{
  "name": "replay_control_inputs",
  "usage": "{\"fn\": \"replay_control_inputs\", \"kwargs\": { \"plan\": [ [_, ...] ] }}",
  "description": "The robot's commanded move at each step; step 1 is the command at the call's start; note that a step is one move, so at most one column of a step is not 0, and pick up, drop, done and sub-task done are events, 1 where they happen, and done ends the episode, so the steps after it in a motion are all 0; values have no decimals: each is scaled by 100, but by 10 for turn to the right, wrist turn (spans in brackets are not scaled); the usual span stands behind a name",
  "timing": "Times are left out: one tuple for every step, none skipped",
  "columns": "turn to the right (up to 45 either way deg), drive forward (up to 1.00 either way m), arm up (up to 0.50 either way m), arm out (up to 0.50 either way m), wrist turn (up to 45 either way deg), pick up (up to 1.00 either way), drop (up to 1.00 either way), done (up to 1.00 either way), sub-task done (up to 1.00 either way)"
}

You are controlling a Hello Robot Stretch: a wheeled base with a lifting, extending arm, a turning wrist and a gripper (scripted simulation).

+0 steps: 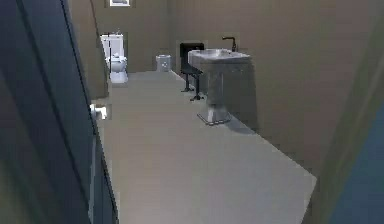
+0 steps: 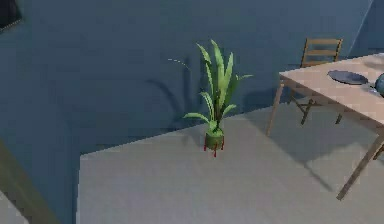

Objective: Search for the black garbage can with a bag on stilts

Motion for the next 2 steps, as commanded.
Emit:
{"fn": "replay_control_inputs", "kwargs": {
  "plan": [
    [0,90,0,0,0,0,0,0,0],
    [-90,0,0,0,0,0,0,0,0]
  ]
}}
